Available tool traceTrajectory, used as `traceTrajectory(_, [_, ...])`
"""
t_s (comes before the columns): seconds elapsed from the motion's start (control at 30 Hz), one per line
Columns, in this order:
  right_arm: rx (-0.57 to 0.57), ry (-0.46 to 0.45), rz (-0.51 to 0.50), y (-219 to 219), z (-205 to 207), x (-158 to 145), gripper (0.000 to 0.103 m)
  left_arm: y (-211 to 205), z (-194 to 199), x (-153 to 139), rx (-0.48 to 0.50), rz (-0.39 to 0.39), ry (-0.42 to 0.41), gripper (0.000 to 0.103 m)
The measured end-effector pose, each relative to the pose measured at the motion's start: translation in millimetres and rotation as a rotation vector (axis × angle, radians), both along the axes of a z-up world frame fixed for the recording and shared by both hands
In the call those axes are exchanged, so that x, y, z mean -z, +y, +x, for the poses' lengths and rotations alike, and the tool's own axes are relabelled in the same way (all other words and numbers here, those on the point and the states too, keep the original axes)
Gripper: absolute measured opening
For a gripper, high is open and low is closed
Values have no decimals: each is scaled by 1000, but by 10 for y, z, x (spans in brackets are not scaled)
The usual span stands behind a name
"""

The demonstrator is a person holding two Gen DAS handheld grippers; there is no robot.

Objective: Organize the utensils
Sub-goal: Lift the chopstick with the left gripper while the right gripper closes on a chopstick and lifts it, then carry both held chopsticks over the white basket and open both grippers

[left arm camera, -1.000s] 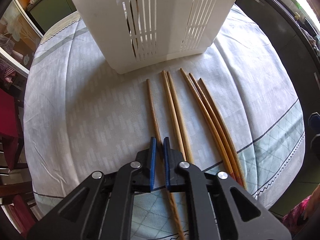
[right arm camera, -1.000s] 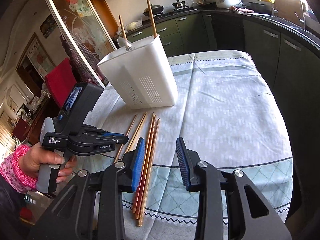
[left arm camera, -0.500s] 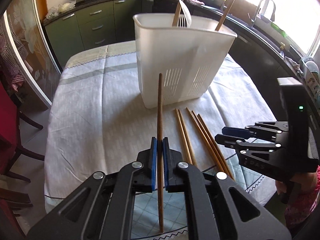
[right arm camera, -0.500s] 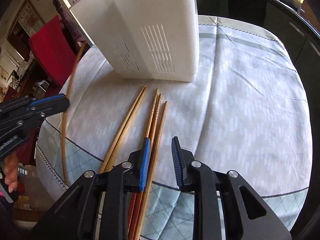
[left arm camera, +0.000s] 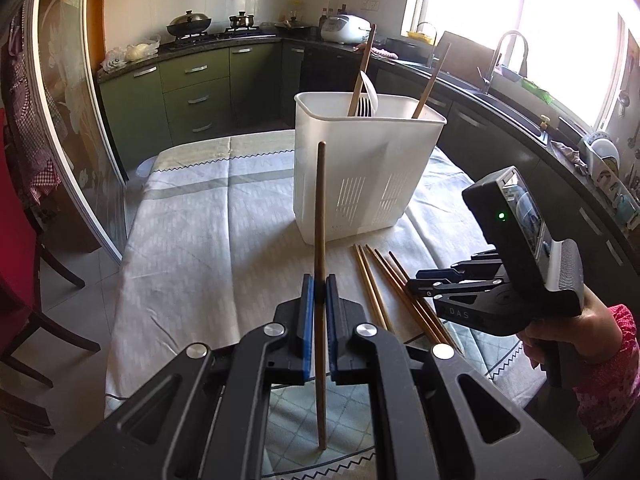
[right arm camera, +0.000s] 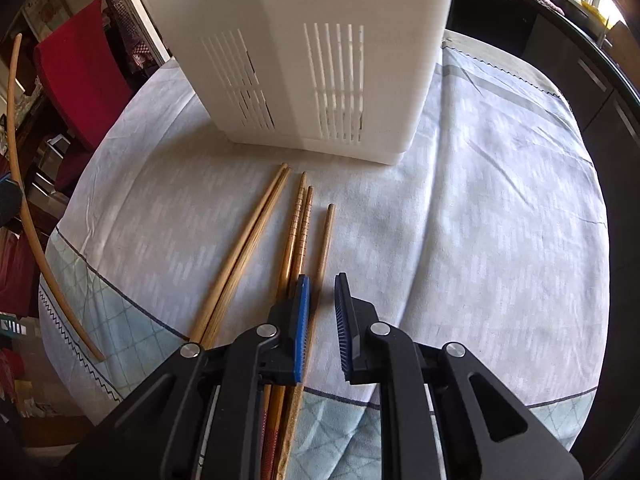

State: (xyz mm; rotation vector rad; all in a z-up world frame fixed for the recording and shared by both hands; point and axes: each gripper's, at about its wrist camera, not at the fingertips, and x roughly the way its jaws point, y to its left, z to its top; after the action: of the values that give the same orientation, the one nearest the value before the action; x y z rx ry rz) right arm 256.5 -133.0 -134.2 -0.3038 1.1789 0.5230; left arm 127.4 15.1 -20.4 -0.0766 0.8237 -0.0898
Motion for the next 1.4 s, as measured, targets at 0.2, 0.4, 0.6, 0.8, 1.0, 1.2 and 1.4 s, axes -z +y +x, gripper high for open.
traceTrajectory(0.2, [-2, -22, -30, 173, -38, 20, 7, 18, -50, -9, 10, -3, -16, 6])
traceTrajectory(0.4, [24, -56, 57, 68, -108, -154, 6, 22, -91, -59, 13, -7, -31, 6])
traceTrajectory(0.6, [39, -157, 199, -240, -321, -682, 6, 10, -154, -175, 19, -7, -65, 6])
traceTrajectory(0.8, [57, -274, 320, -678, -702, -1159, 6, 12, -204, -249, 17, -6, -83, 6])
traceTrajectory(1.0, [72, -360, 394, -906, -1020, -1450, 6, 13, -212, -270, 14, -2, -84, 6])
traceTrajectory(1.2, [62, -410, 407, -975, -1106, -1585, 6, -3, -211, -282, 13, -11, -83, 6])
traceTrajectory(1.4, [57, -430, 420, -966, -1012, -1688, 6, -61, -197, -363, 34, -12, -103, 6])
